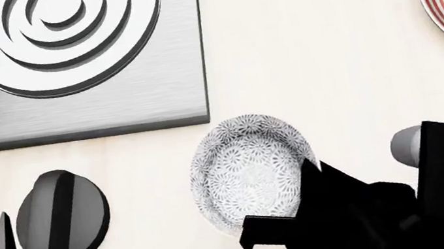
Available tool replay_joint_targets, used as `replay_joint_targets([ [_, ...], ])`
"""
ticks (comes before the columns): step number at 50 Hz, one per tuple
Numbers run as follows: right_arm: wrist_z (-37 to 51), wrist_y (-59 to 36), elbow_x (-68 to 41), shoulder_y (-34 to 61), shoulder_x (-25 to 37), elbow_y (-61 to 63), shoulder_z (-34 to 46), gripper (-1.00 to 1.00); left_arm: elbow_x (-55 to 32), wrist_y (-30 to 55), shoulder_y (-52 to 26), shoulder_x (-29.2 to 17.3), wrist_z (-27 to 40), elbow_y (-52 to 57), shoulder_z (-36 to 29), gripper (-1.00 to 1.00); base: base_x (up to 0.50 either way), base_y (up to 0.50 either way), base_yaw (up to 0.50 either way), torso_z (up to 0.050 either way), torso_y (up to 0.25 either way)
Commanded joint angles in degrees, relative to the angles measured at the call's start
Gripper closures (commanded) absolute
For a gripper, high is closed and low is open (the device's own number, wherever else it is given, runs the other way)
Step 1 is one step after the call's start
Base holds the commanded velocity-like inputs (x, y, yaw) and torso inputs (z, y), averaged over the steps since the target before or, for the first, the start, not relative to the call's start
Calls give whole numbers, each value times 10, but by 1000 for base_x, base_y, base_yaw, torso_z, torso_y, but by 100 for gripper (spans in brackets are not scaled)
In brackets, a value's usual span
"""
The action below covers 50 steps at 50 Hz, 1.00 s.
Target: Pick the akita bowl next to the ramekin and place it on the plate.
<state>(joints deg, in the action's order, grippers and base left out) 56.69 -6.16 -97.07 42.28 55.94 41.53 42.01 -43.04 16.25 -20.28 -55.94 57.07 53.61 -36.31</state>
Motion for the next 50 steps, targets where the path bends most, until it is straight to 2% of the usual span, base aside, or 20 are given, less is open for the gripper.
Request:
replay_joint_targets([
  [1,-13,3,-77,41,2,-22,-28,100,4,-3,2,4,-3,-7,-4,-100,0,0,0,0,0],
  [20,-8,-61,-182,170,-14,-125,-38,100,3,4,-6,5,-2,-4,-7,-100,0,0,0,0,0],
  [27,-32,-92,-205,211,-26,-188,-36,100,0,7,-9,5,-1,-3,-7,-100,0,0,0,0,0],
  [50,-69,-166,-212,336,-80,-392,-14,100,6,15,-11,5,1,1,-14,-100,0,0,0,0,0],
])
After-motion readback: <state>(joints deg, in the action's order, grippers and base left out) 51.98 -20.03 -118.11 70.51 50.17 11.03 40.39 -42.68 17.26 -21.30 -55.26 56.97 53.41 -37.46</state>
